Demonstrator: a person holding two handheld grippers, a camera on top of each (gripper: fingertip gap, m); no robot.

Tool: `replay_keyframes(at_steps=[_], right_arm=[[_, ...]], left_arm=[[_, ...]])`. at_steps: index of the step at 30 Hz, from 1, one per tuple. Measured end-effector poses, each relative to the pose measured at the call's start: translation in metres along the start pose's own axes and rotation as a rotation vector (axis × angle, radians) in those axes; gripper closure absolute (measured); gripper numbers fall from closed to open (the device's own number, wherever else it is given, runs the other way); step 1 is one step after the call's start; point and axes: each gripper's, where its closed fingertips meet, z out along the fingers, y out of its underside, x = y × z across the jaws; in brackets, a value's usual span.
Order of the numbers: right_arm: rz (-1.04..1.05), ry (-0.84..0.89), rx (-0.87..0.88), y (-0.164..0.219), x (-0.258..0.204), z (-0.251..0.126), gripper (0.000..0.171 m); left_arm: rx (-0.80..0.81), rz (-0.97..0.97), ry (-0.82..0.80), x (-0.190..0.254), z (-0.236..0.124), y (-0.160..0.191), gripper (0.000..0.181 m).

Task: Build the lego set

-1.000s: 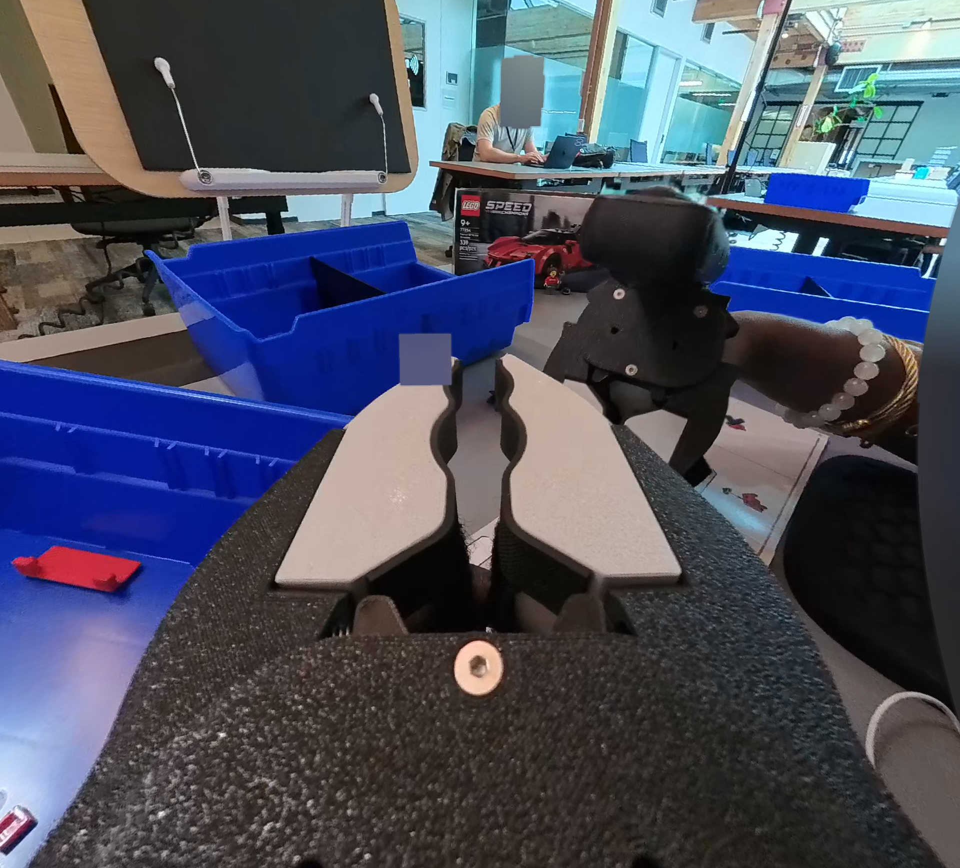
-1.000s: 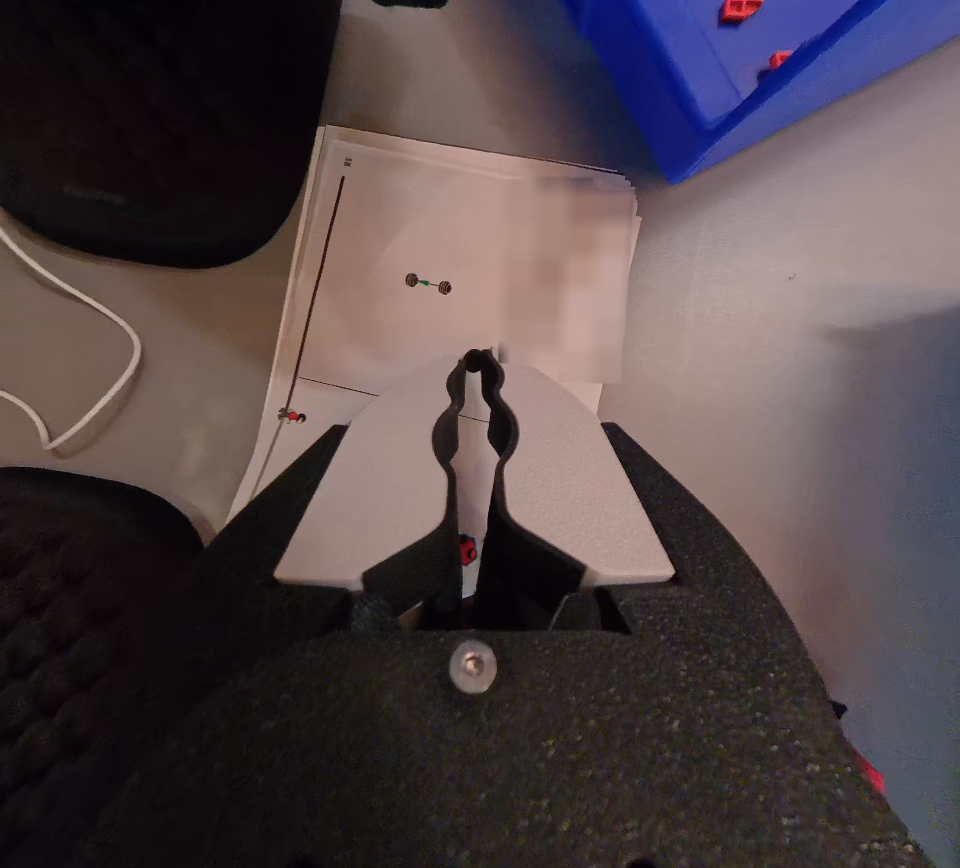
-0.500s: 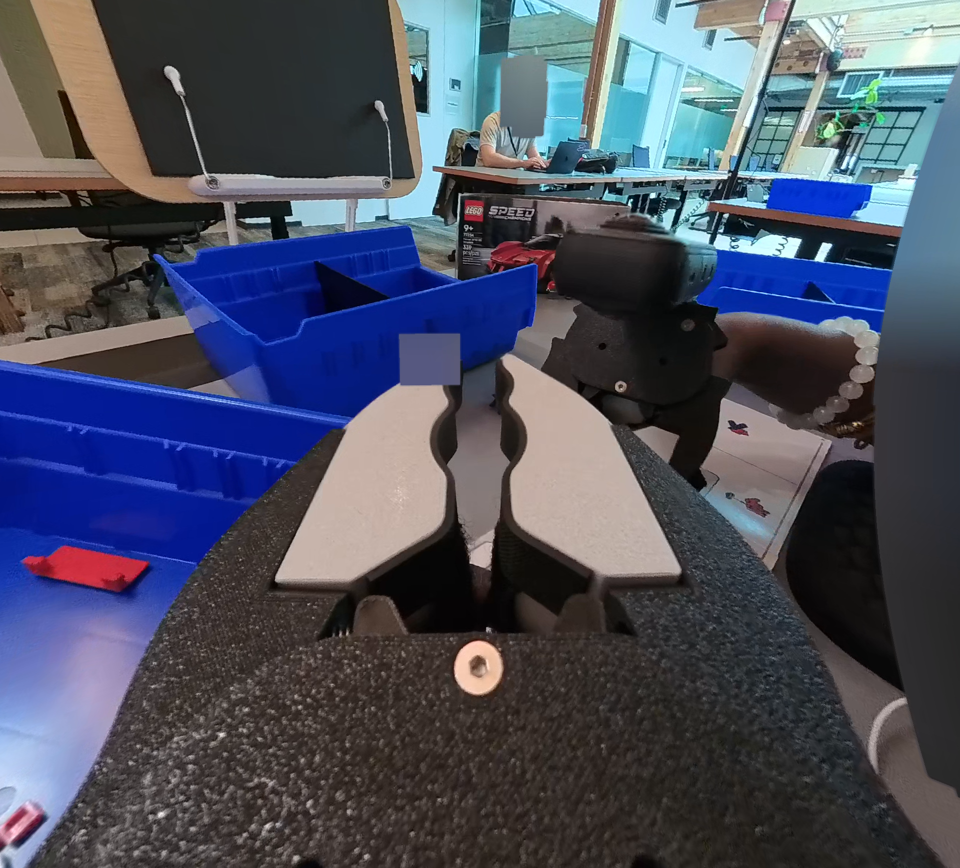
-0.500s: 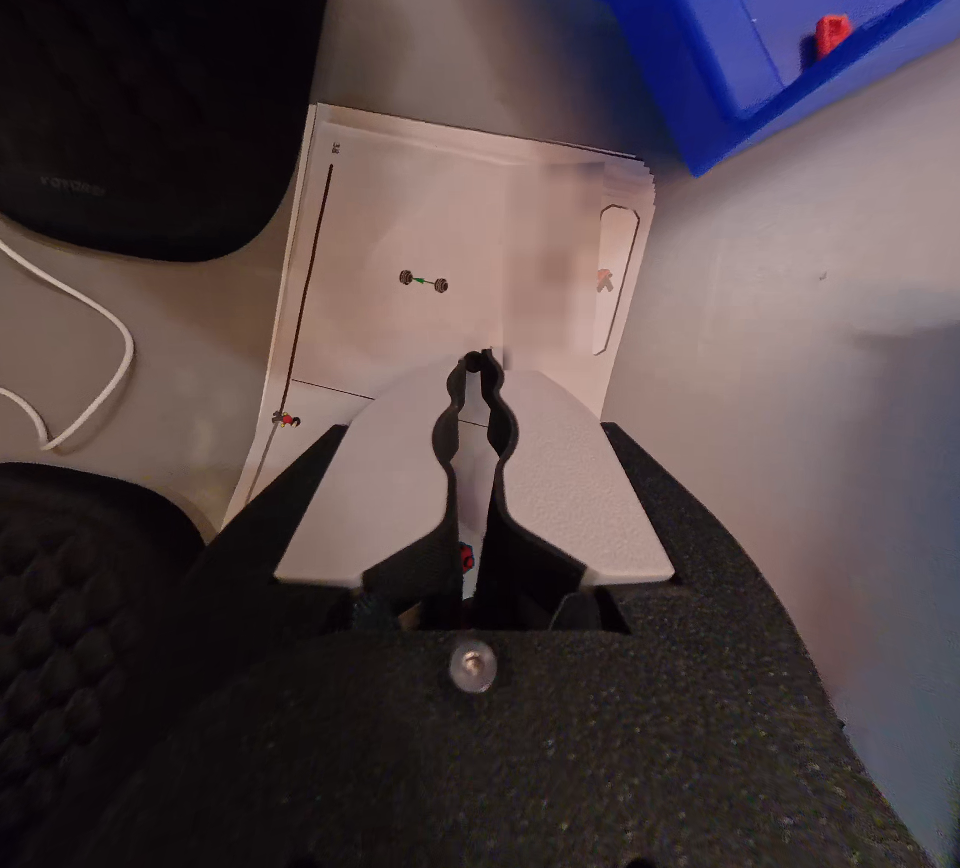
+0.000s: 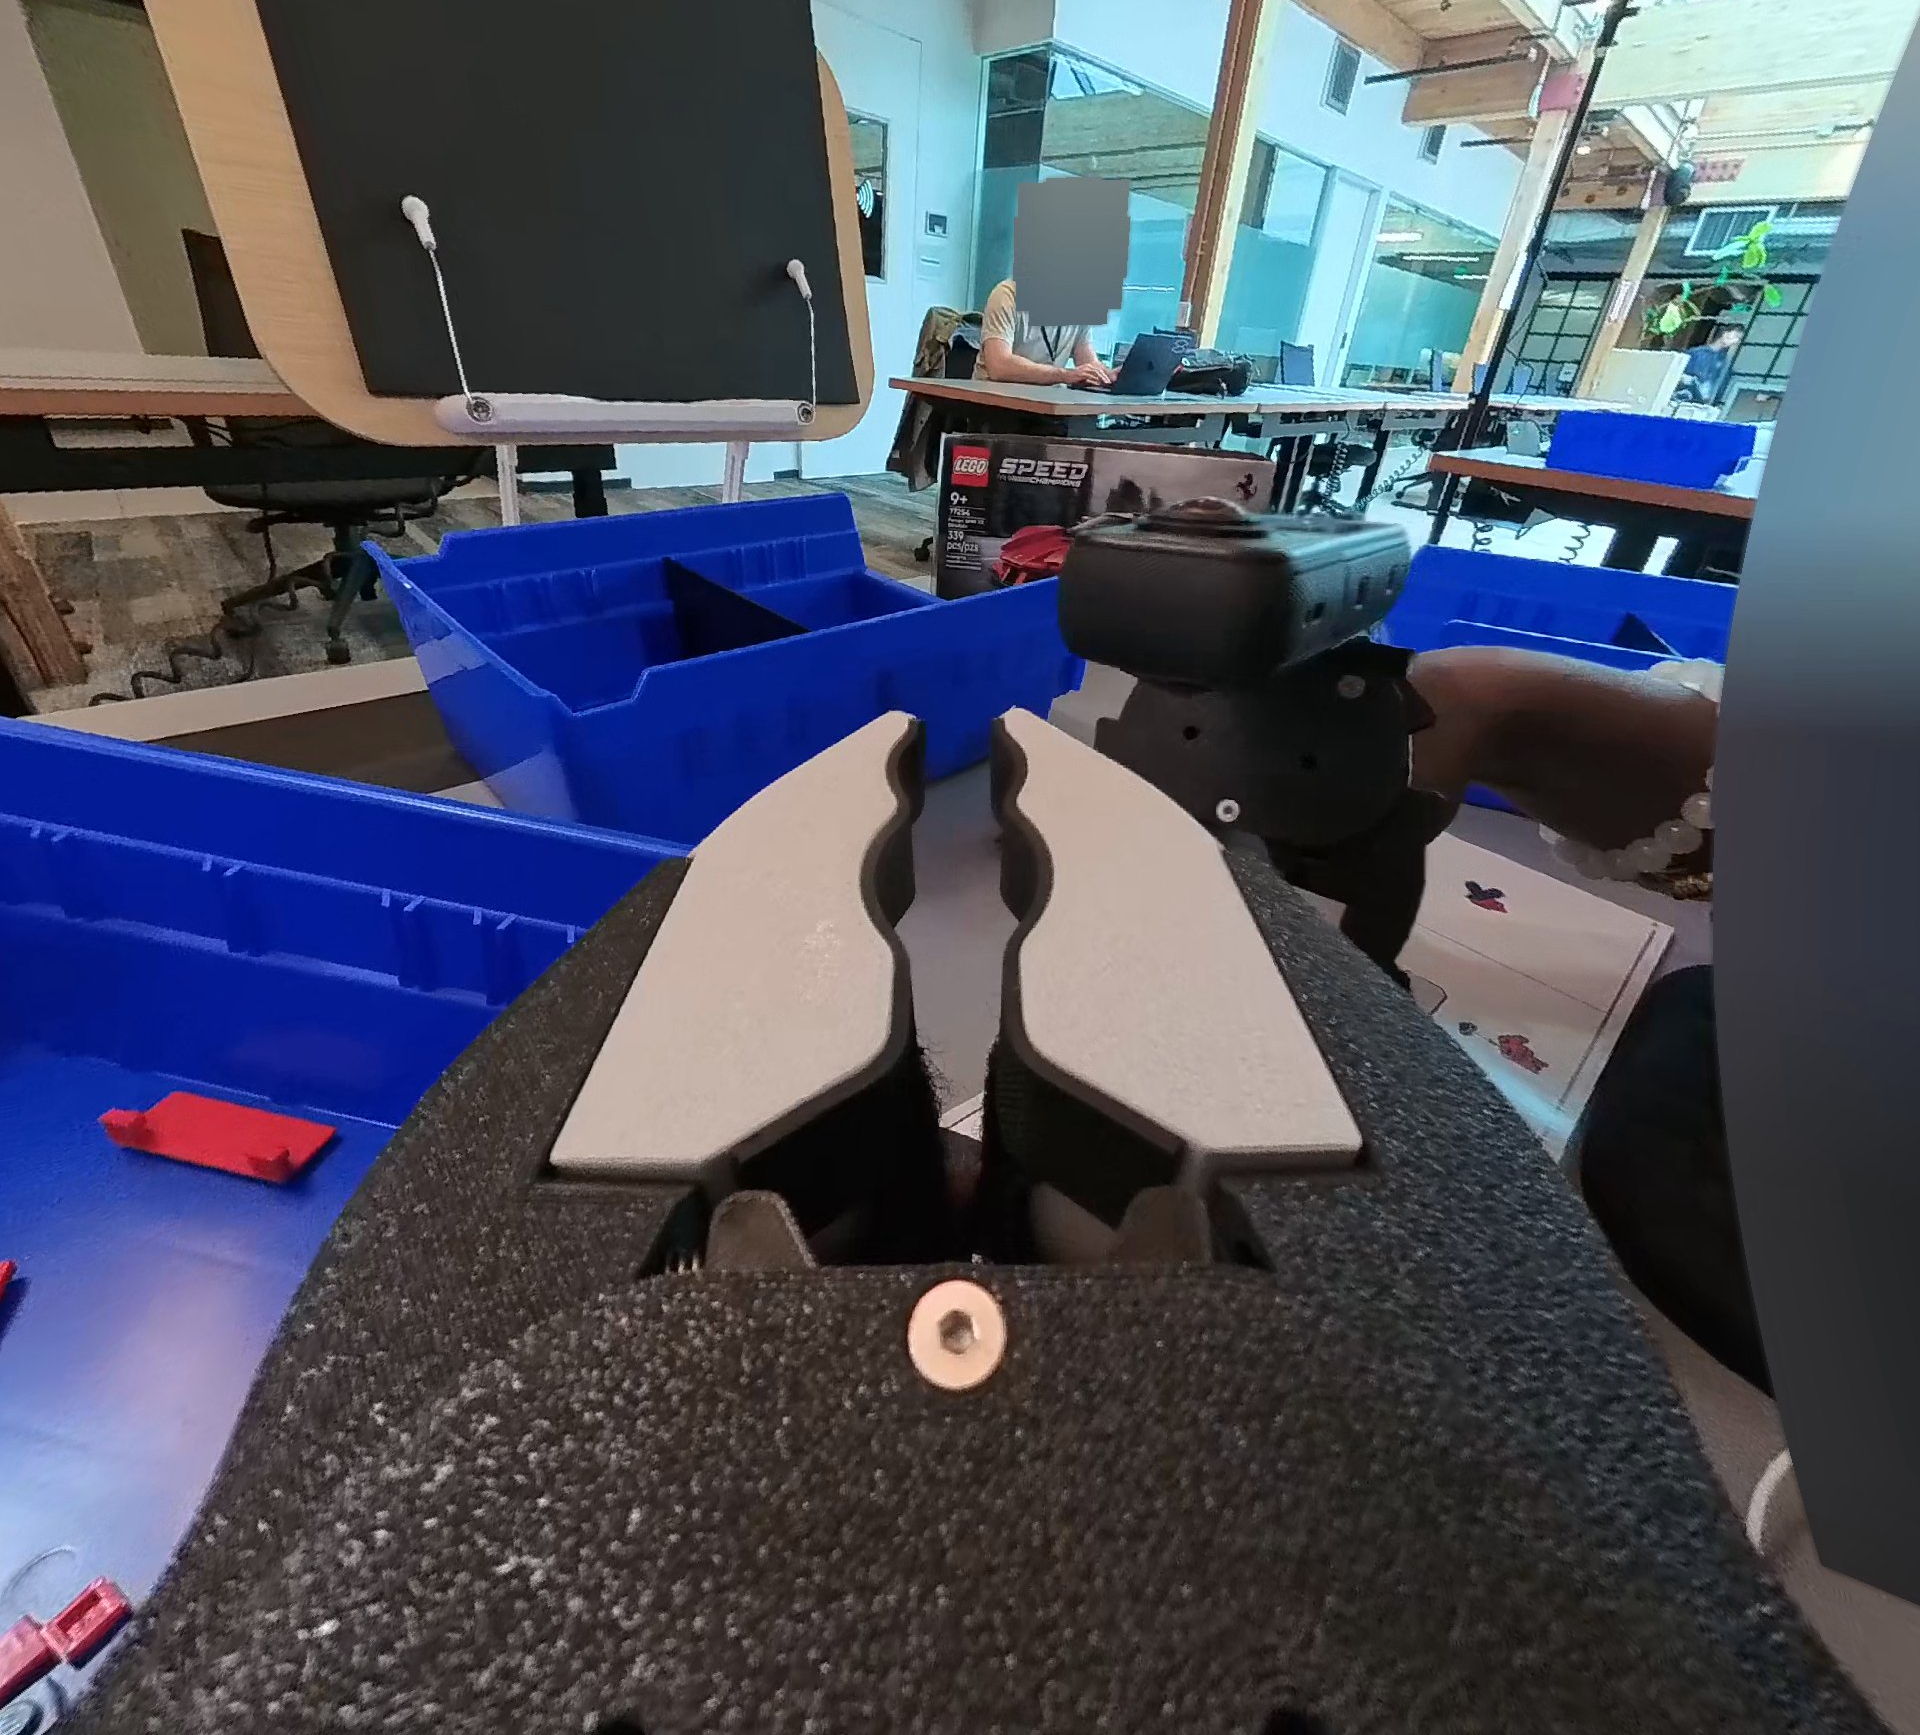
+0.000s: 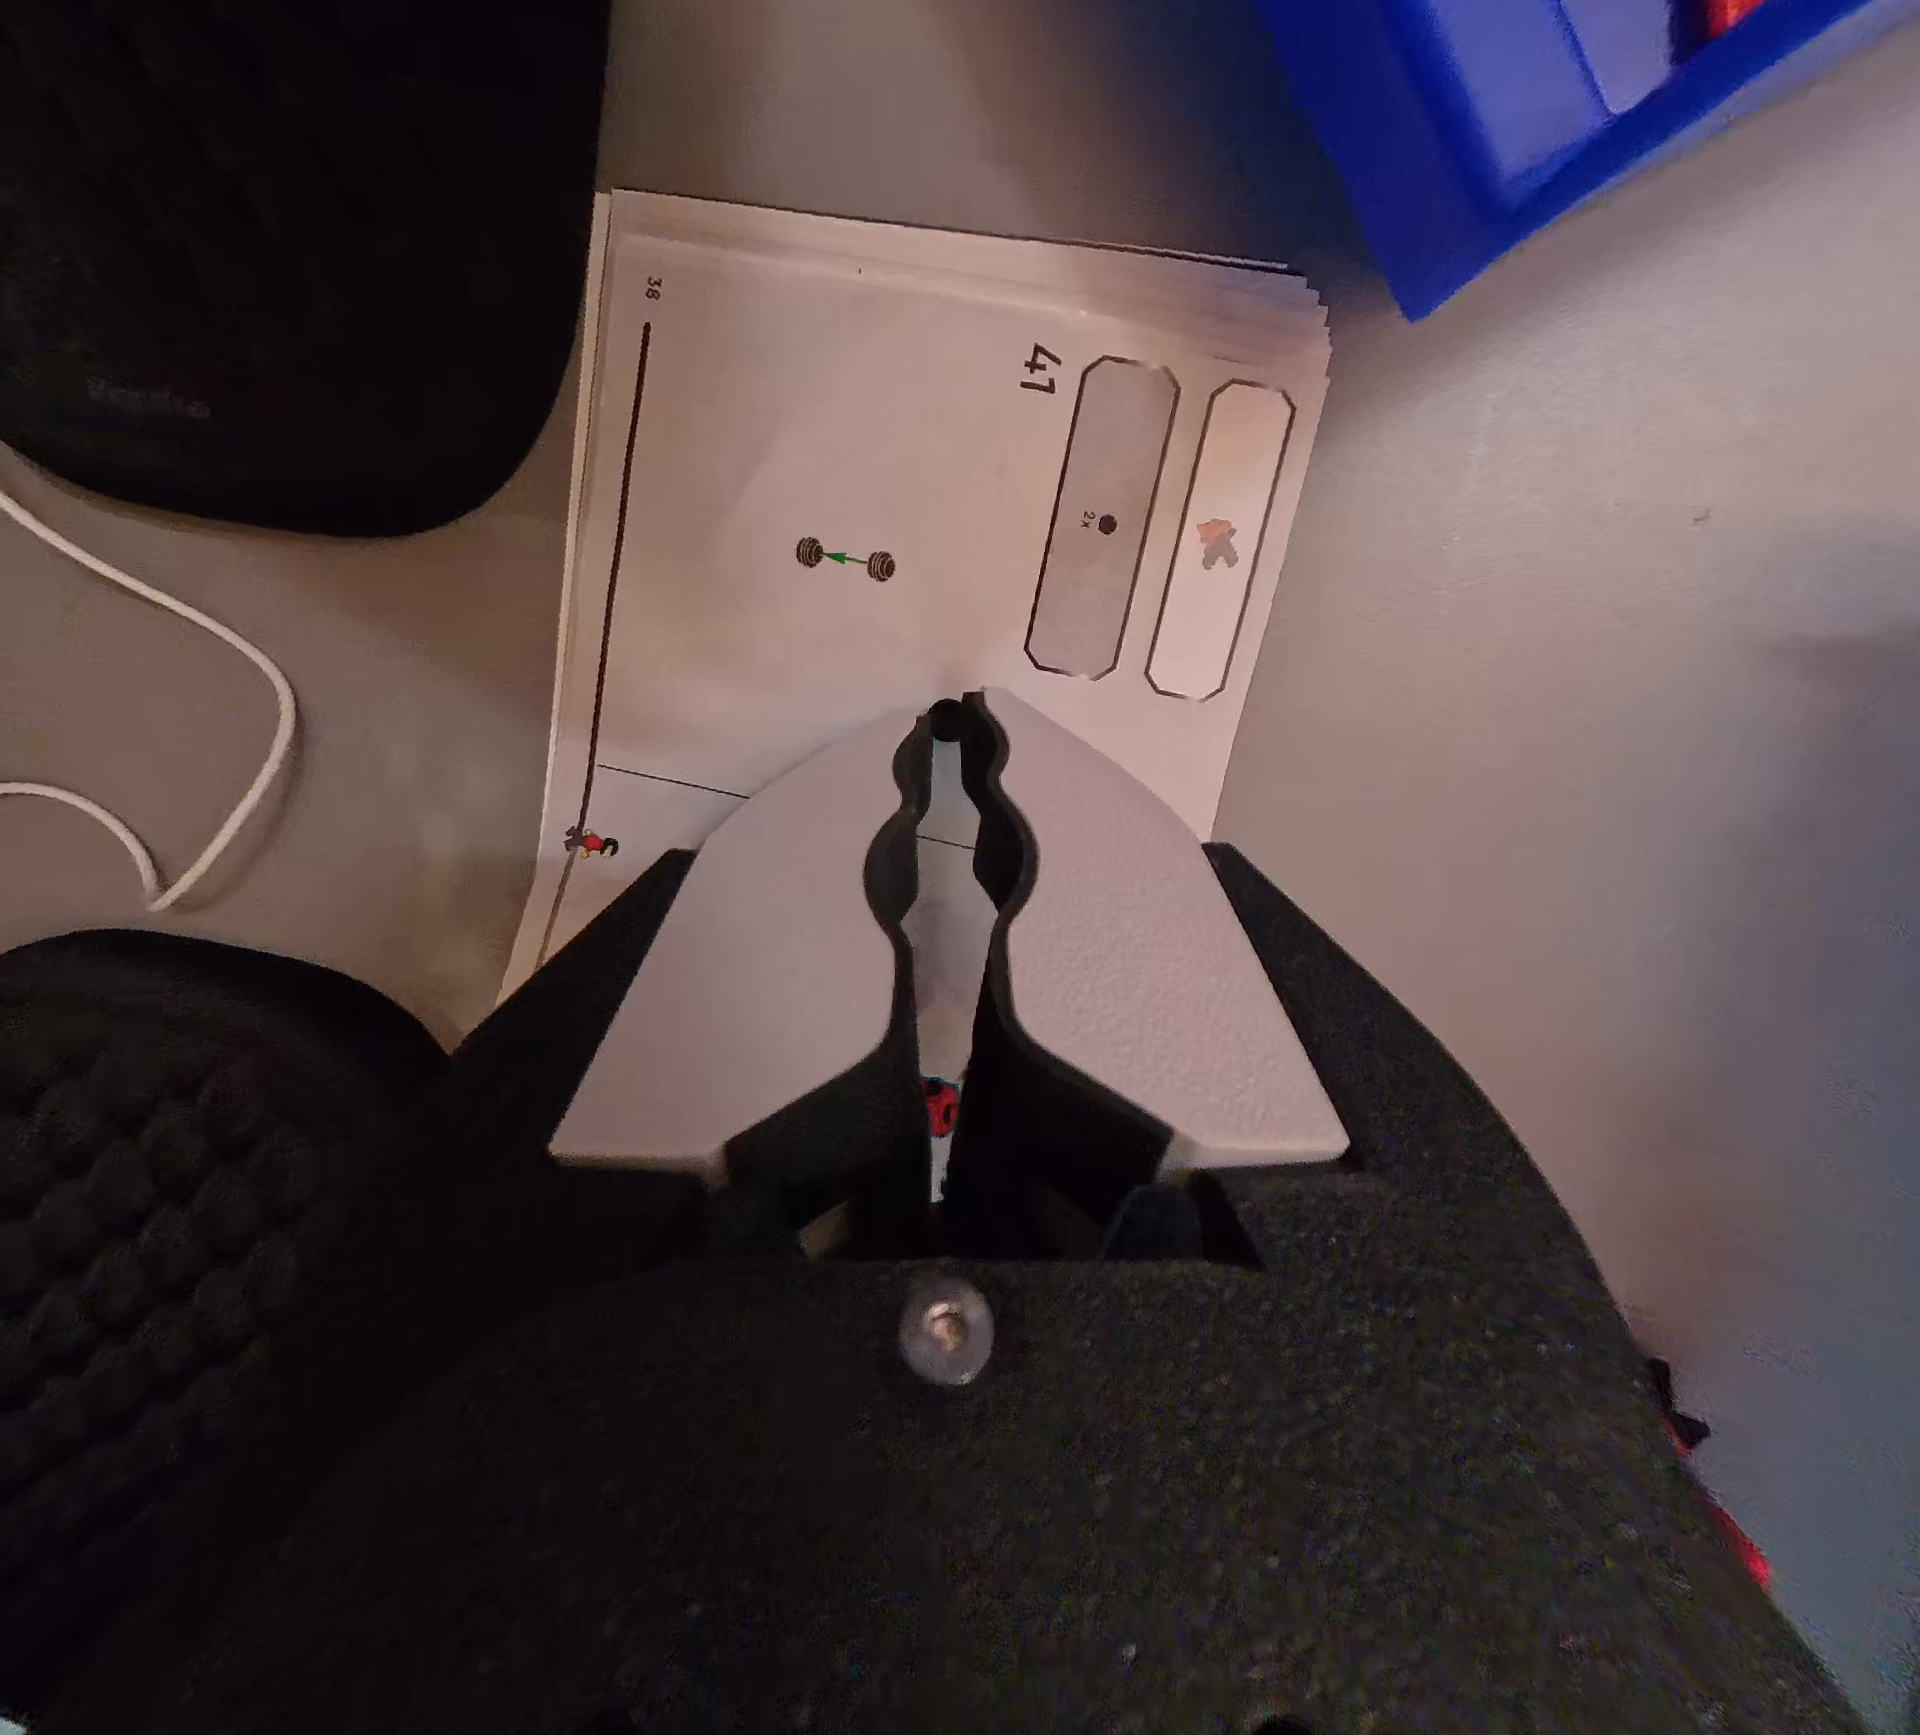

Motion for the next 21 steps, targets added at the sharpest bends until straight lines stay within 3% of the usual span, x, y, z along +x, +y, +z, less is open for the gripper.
replay_keyframes(at_steps=[17, 18, 21], right_arm=[[0.075, -0.065, 0.162, 0.001, -0.001, 0.001, 0.165], [0.112, -0.077, 0.234, -0.004, -0.001, -0.003, 0.165], [0.303, -0.154, 0.665, -0.037, 0.001, -0.051, 0.165]], left_arm=[[-0.011, 0.015, 0.014, 0.003, 0.003, 0.002, 0.169], [0.004, 0.020, 0.014, 0.003, 0.002, -0.001, 0.169], [0.115, 0.040, 0.020, 0.005, -0.003, -0.018, 0.165]])
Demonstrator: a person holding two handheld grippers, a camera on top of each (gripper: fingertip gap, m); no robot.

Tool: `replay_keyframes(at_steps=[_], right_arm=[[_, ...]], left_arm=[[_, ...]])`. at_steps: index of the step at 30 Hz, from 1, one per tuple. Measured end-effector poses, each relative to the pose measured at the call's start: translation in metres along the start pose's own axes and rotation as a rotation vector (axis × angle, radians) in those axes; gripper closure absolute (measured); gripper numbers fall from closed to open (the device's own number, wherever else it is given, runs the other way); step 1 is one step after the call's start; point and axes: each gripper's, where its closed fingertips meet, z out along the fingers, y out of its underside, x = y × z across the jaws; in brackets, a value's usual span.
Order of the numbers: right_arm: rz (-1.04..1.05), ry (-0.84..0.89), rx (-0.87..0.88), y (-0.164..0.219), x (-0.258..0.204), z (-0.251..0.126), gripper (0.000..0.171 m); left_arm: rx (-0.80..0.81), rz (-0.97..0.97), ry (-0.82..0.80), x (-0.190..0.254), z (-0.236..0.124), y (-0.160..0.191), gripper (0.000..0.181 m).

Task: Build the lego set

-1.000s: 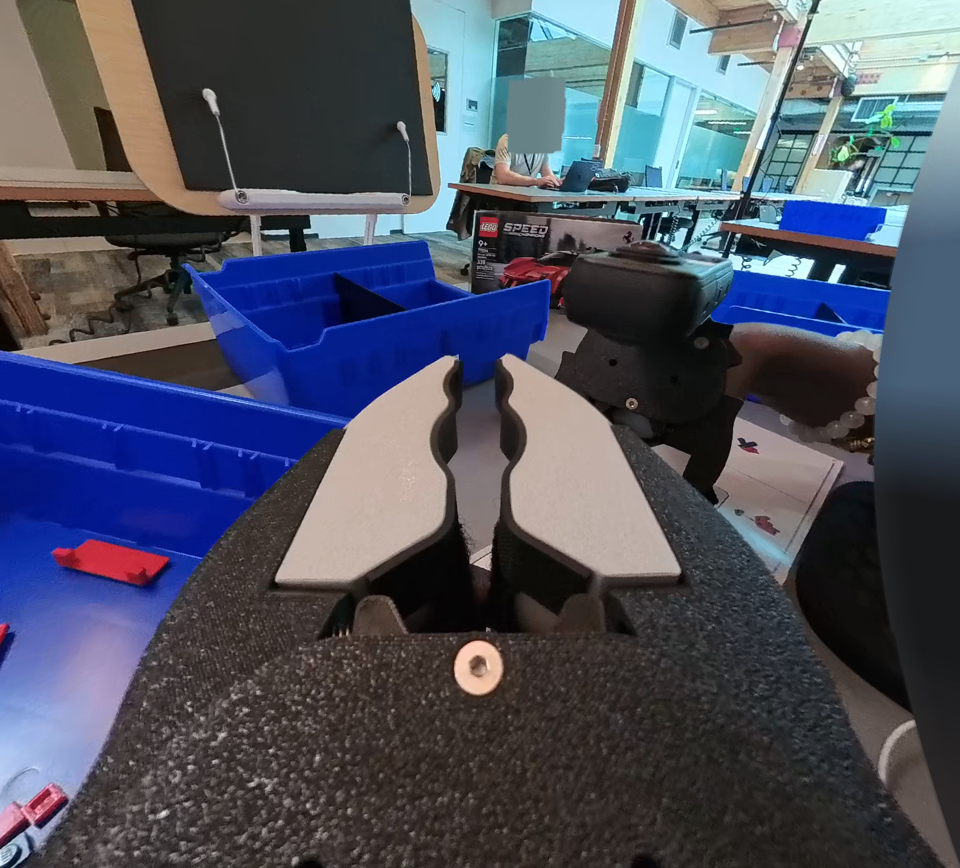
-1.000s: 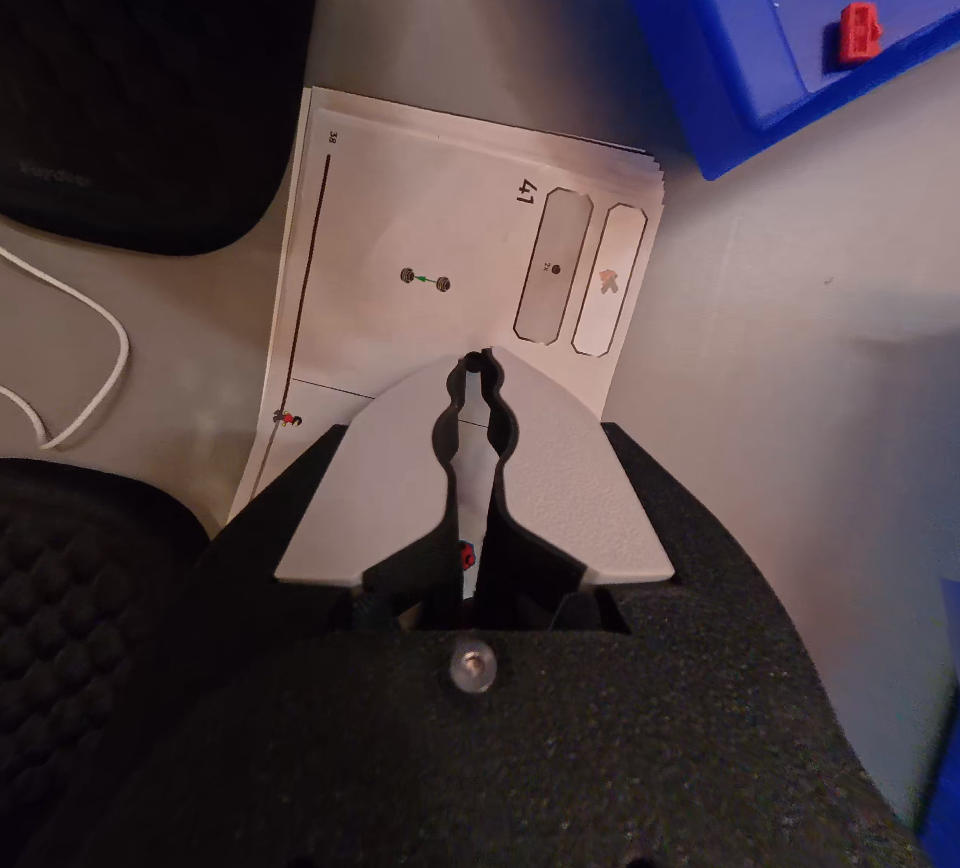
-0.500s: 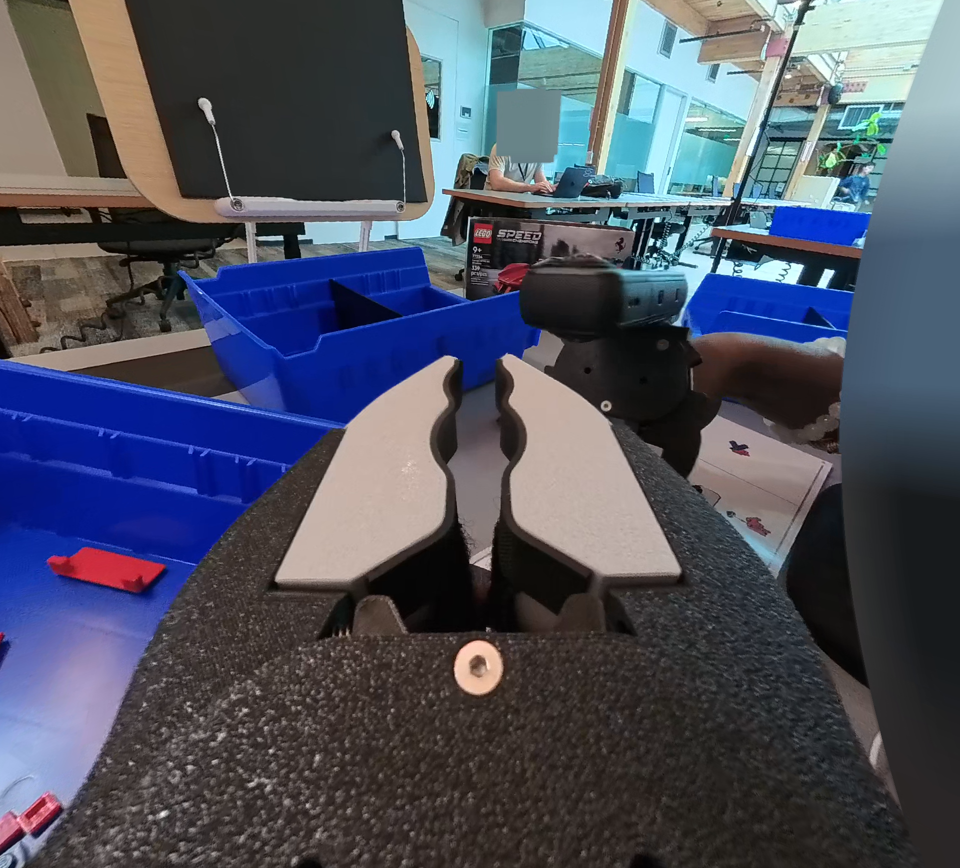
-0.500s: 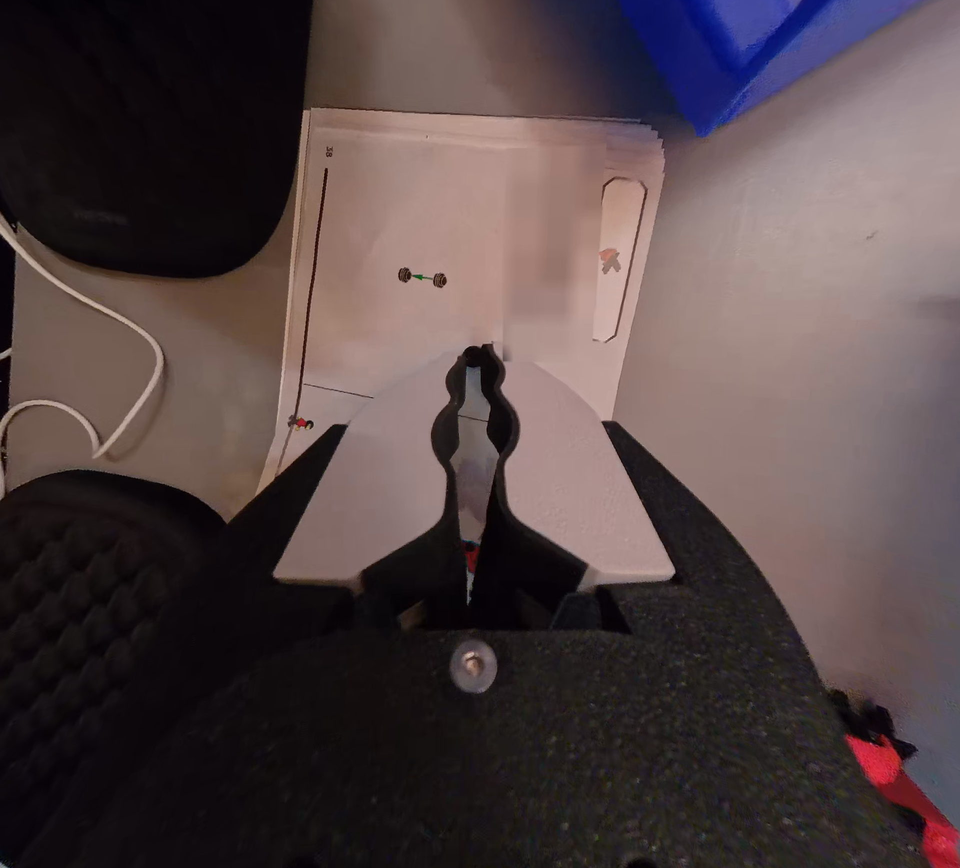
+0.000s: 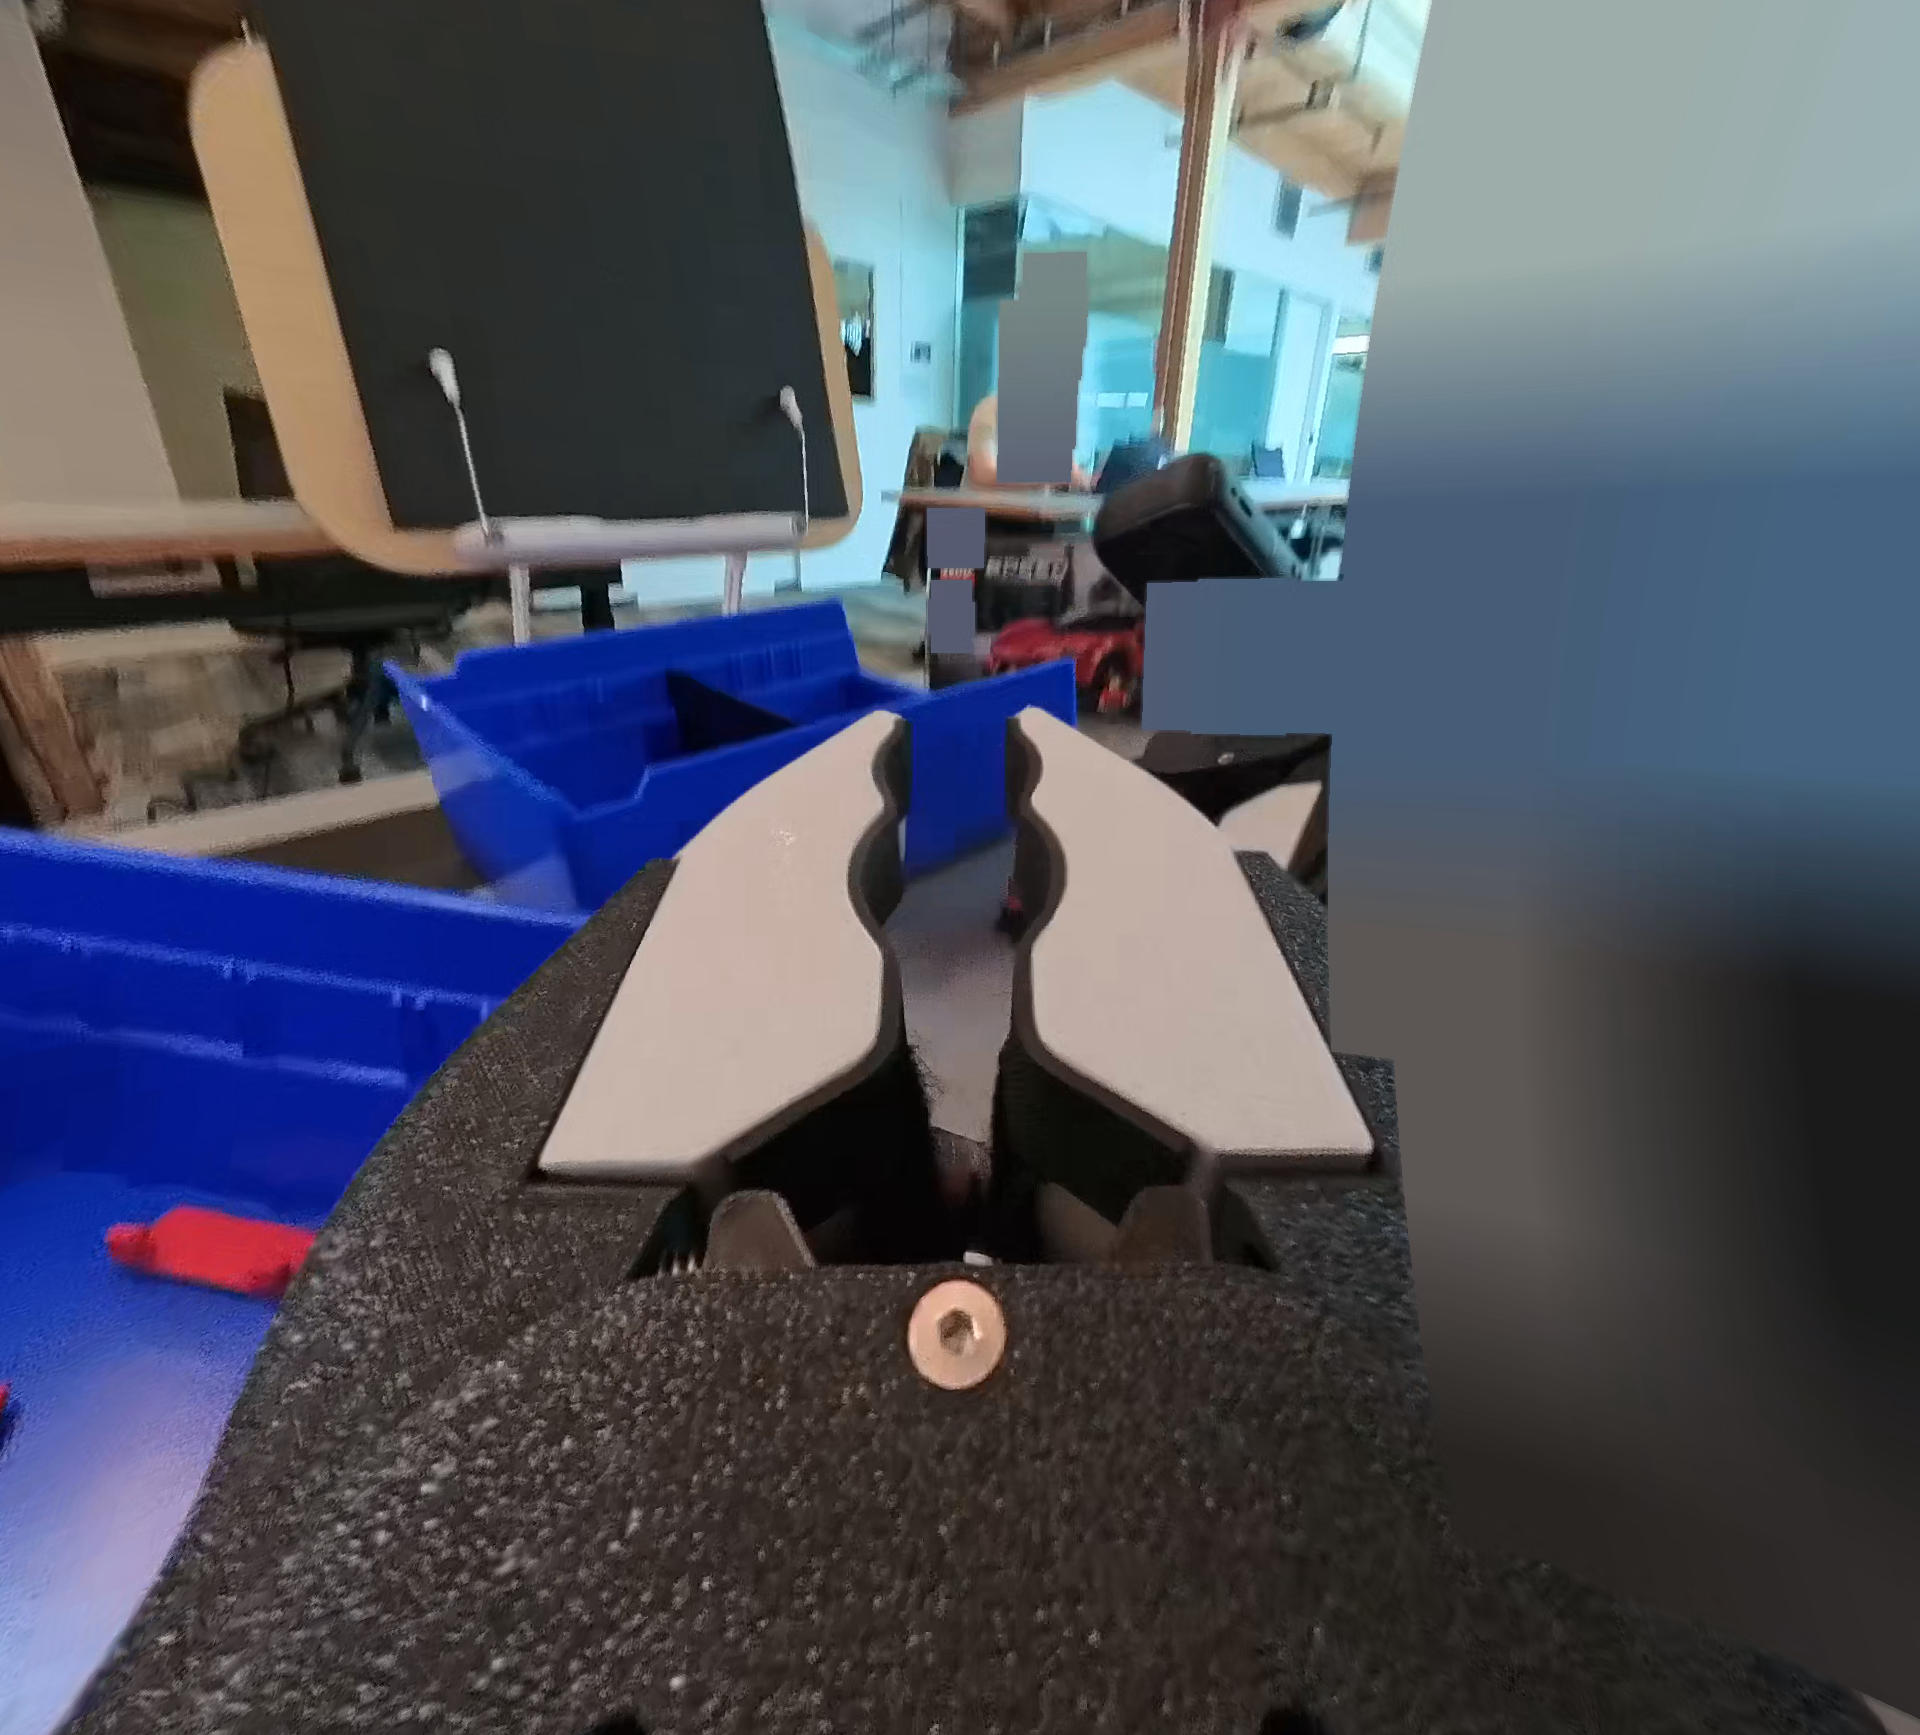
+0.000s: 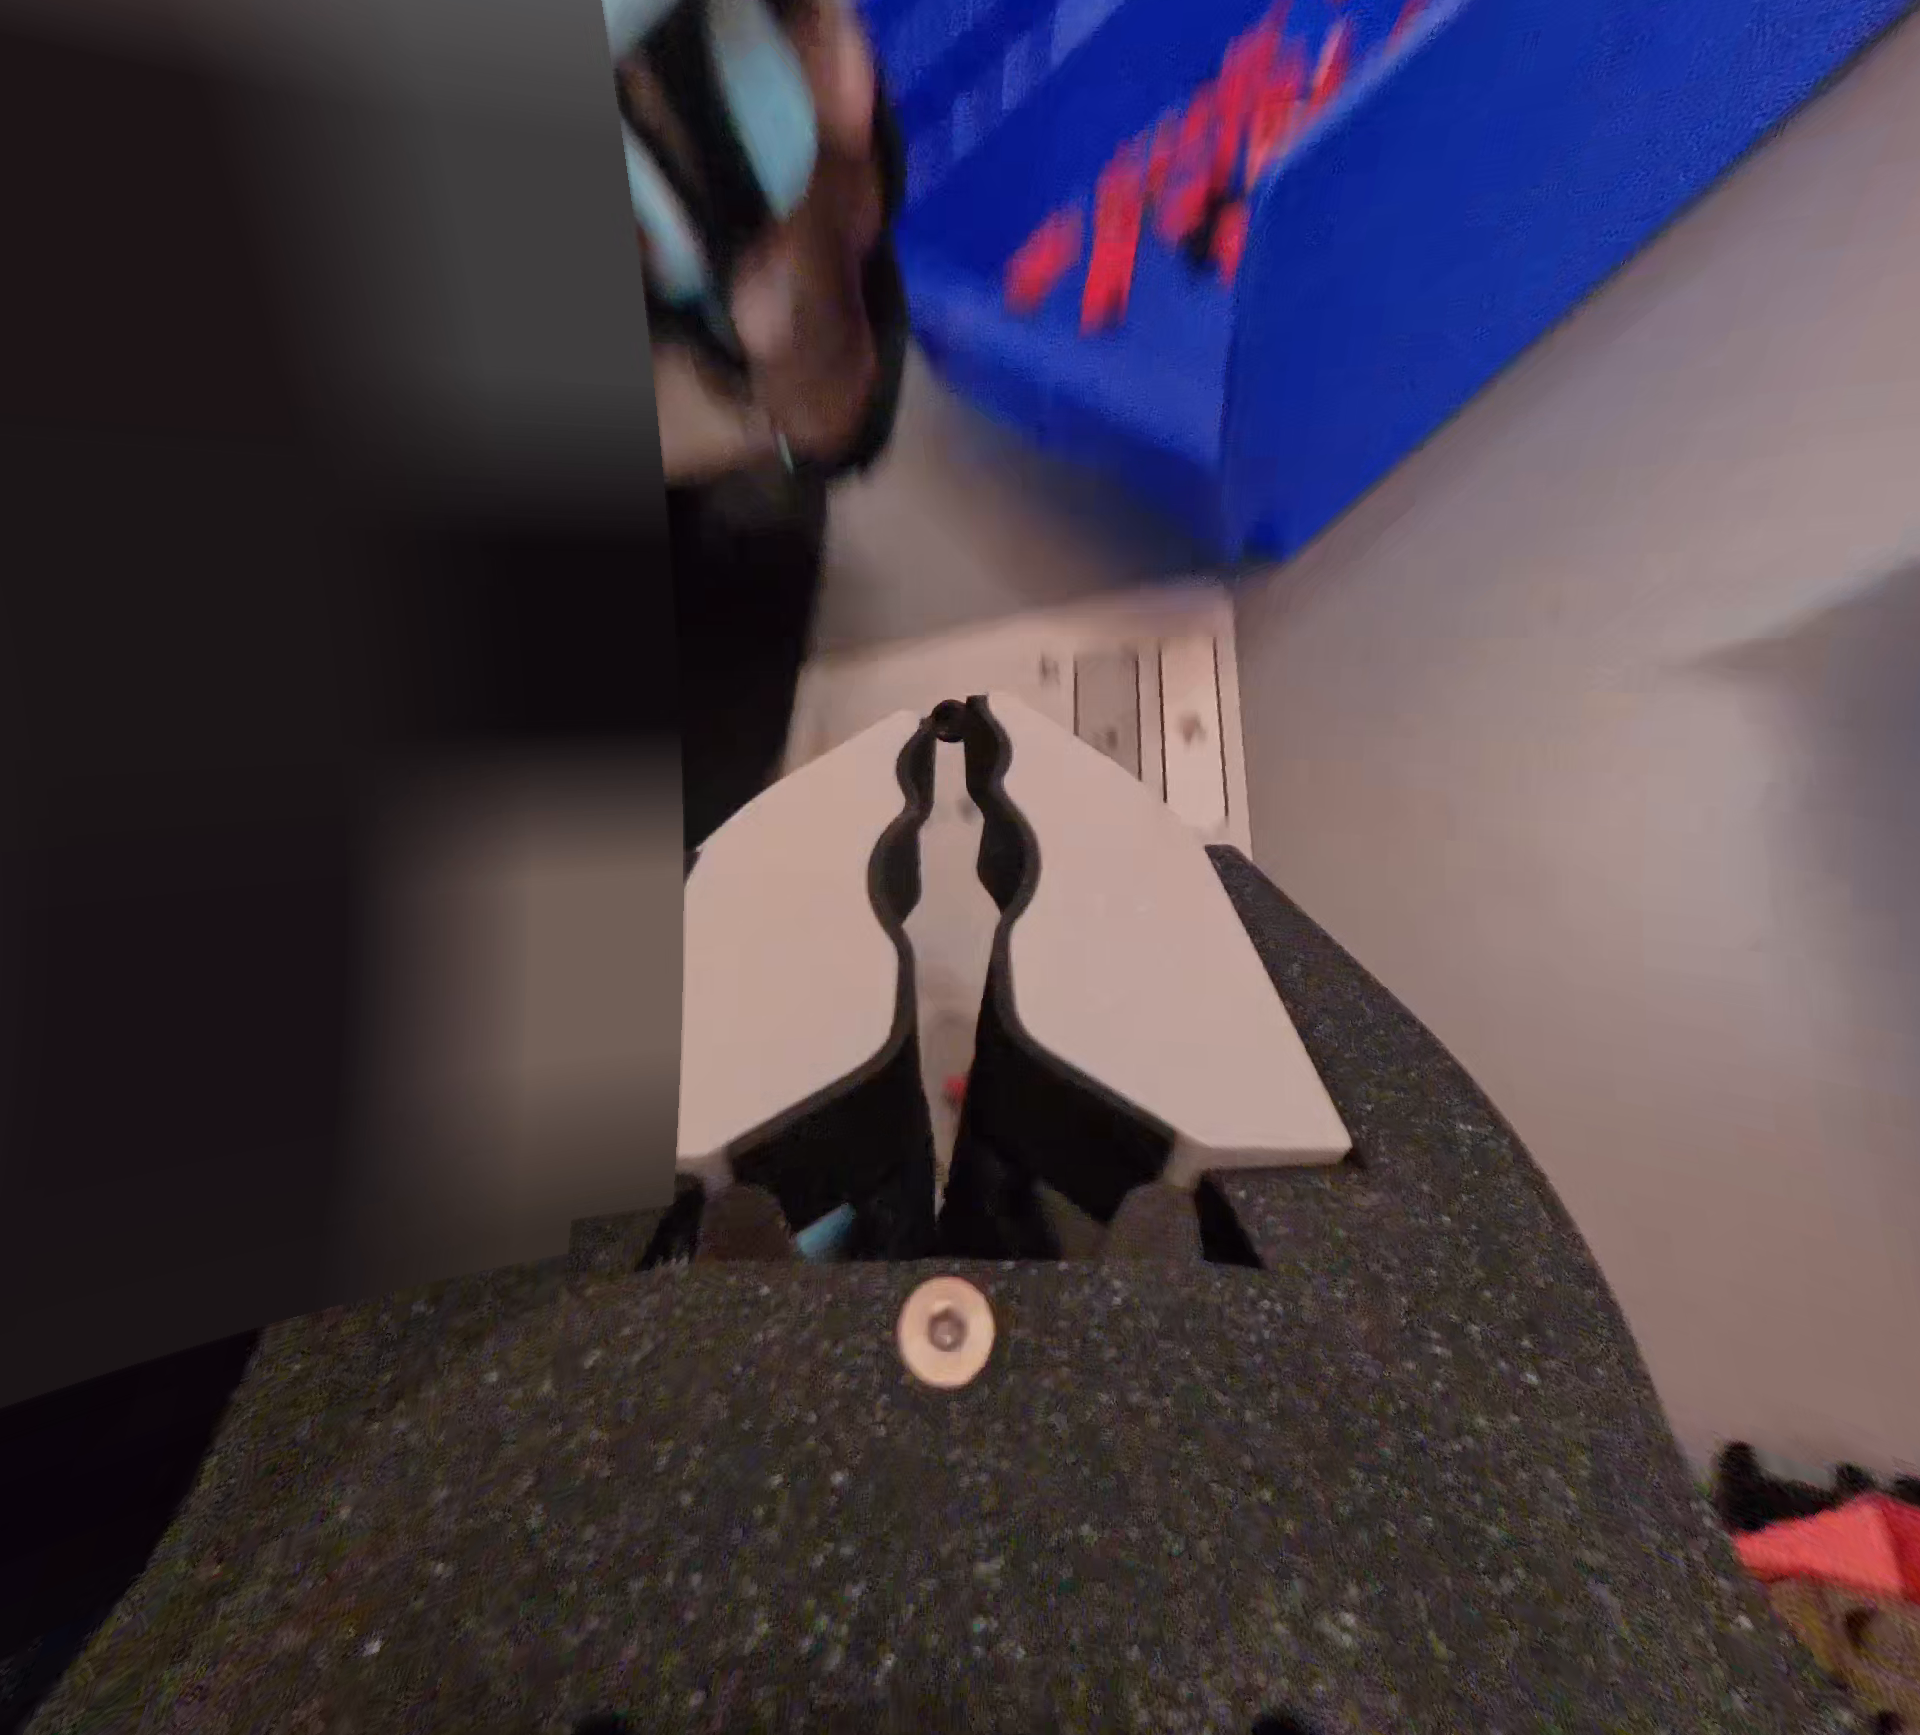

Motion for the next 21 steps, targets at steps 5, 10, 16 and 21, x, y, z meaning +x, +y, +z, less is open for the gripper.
replay_keyframes(at_steps=[5, 10, 16, 21], right_arm=[[0.349, -0.361, 0.611, -0.077, -0.045, -0.067, 0.166], [0.468, -0.525, 0.696, -0.081, -0.071, -0.070, 0.166], [0.489, -0.524, 0.646, -0.070, -0.080, -0.056, 0.166], [0.502, -0.518, 0.635, -0.066, -0.078, -0.052, 0.166]], left_arm=[[0.198, 0.136, 0.142, 0.034, -0.005, -0.029, 0.159], [0.179, 0.326, 0.271, 0.077, 0.002, -0.020, 0.157], [0.132, 0.420, 0.287, 0.088, 0.006, -0.008, 0.167], [0.120, 0.426, 0.290, 0.086, 0.006, -0.006, 0.172]])
